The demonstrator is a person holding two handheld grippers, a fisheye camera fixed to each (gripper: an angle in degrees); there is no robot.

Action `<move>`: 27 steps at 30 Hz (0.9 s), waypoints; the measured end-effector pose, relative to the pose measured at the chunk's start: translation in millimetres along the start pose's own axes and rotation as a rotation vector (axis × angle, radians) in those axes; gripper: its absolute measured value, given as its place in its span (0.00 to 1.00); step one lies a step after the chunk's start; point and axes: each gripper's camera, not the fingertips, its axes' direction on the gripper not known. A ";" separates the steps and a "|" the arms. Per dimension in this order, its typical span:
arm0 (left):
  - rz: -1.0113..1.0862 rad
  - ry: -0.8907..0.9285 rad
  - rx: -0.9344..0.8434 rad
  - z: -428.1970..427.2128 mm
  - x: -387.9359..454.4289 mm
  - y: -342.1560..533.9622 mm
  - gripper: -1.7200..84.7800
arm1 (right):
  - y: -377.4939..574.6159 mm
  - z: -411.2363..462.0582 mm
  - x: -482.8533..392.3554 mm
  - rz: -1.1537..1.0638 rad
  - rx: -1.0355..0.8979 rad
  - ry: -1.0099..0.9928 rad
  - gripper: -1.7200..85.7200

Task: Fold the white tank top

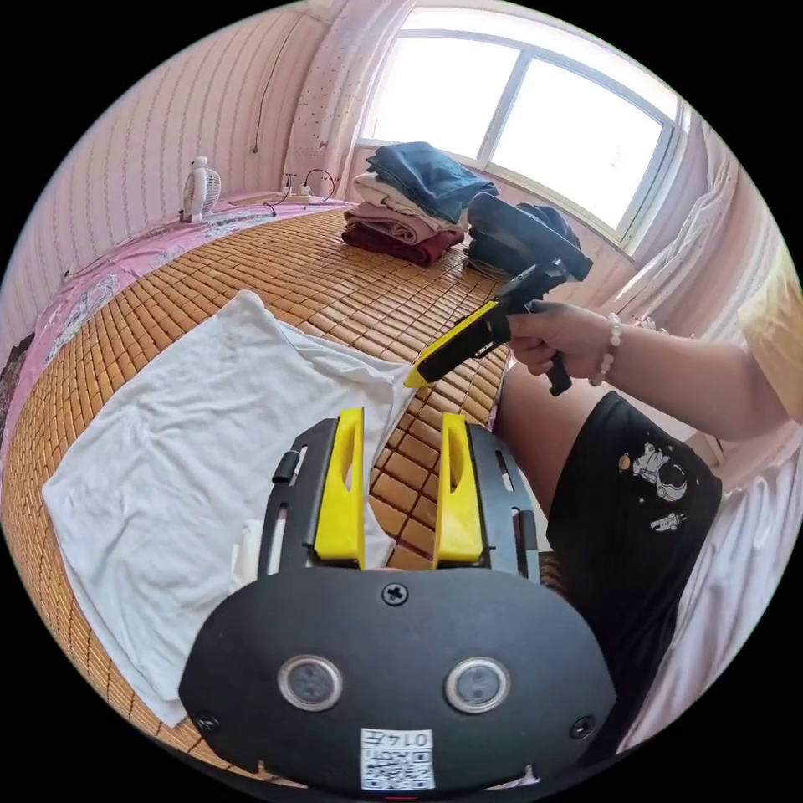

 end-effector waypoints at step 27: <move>0.078 0.108 -0.172 -11.2 90.4 8.4 0.05 | 65.5 -43.6 129.3 0.427 0.351 -0.266 0.06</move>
